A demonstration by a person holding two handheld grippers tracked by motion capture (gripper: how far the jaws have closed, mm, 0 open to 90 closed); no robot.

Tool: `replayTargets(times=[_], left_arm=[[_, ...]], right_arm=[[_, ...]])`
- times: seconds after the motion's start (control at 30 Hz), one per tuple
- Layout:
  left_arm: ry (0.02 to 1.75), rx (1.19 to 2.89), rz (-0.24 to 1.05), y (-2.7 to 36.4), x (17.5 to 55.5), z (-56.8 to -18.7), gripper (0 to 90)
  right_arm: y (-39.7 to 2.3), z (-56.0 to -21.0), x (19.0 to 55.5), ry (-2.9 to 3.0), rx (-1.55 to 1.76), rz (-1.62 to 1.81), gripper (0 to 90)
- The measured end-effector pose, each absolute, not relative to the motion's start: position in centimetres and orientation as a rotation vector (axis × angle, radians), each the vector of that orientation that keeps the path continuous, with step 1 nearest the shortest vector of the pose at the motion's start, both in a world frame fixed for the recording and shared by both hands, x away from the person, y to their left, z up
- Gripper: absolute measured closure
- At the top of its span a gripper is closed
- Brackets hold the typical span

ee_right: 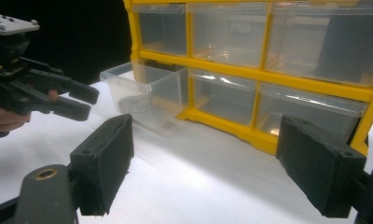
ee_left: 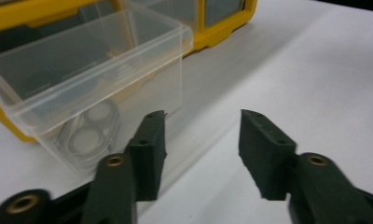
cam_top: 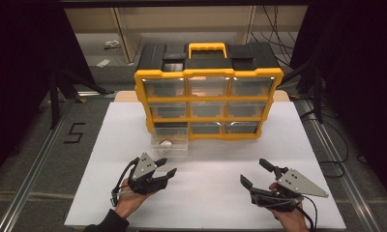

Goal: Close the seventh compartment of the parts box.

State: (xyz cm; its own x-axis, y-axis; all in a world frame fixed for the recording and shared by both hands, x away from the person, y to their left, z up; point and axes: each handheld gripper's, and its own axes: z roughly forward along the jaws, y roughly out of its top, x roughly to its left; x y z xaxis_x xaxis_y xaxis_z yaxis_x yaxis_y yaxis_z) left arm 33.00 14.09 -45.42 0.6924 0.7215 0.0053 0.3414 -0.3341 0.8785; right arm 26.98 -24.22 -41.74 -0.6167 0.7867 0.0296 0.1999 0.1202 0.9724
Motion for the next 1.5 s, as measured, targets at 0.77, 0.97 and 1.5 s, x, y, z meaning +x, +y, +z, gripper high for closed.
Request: replayTargets(times=[0.77,0.97,1.5], left_arm=[[0.928,1.994,0.582,13.5,36.5,-46.8,89.9],[0.952,1.962,0.568,13.8,37.4,-46.8,89.9],[0.920,1.959,0.590,13.0,38.8,-46.6,90.0]], right_arm=[[-24.1,-41.8,27.1,1.898,0.945,1.517,20.0],[-24.1,-41.8,27.1,1.896,0.947,1.523,20.0],[-24.1,-41.8,27.2,1.897,0.945,1.523,20.1]])
